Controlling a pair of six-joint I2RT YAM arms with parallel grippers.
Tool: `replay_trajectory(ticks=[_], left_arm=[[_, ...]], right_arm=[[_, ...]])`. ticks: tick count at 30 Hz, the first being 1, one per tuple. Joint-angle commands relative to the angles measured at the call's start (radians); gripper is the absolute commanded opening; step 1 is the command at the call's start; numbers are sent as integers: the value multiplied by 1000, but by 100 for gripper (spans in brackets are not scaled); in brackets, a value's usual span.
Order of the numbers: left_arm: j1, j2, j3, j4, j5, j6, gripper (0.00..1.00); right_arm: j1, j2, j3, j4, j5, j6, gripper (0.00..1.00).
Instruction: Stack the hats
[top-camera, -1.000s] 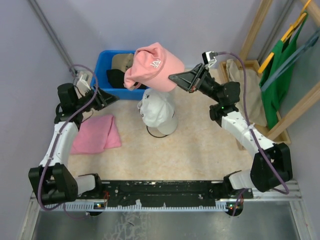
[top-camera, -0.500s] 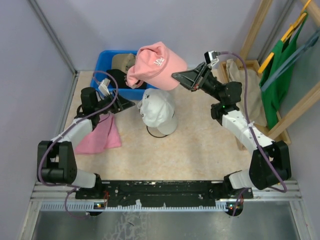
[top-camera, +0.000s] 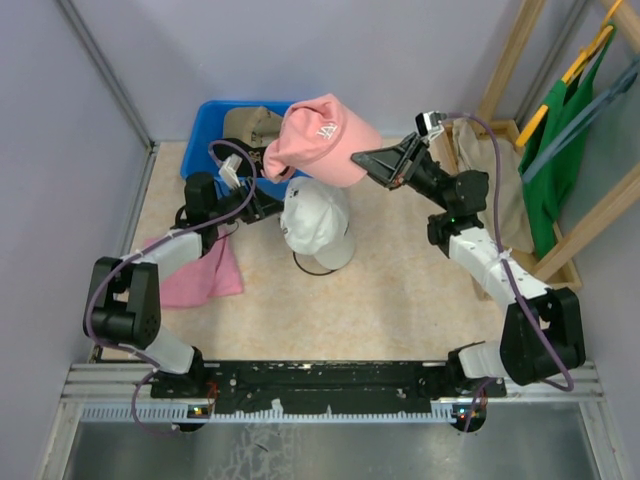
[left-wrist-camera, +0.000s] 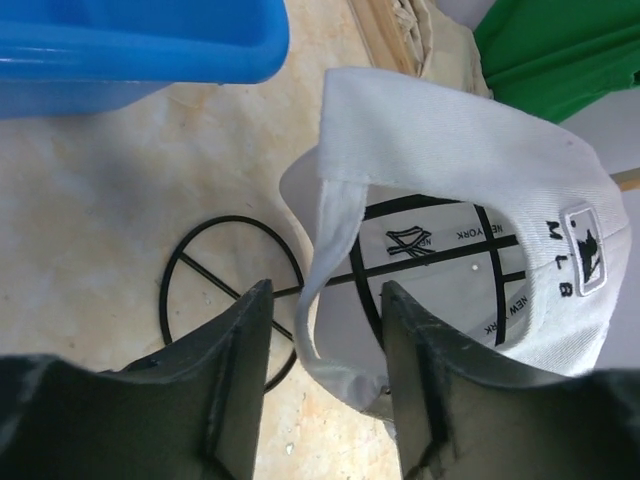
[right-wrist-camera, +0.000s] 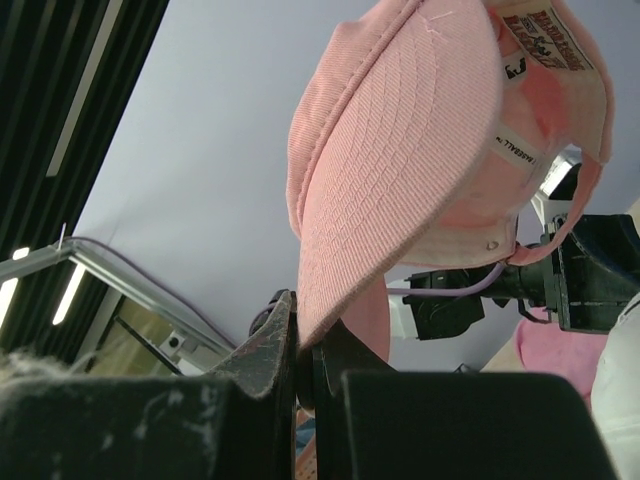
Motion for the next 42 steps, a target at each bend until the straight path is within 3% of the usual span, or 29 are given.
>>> replay_trajectory(ticks=[1, 3, 7, 15, 28, 42], left_arm=[[-13, 24, 16, 55, -18, -12, 47], [-13, 29, 7, 61, -31, -17, 34], [-13, 48, -7, 92, -55, -25, 21], [-11, 155, -22, 170, -32, -54, 16], [-8, 258, -94, 319, 20, -133, 11], [-2, 329, -151, 461, 43, -210, 8]], right_arm=[[-16, -52, -4, 80, -5, 19, 0], [-16, -46, -15, 96, -7, 28, 0], [-16, -17, -32, 144, -10, 58, 0], [14, 67, -40, 247, -7, 87, 0], [51, 408, -59, 708, 55, 218, 0], [61, 265, -377, 653, 50, 129, 0]])
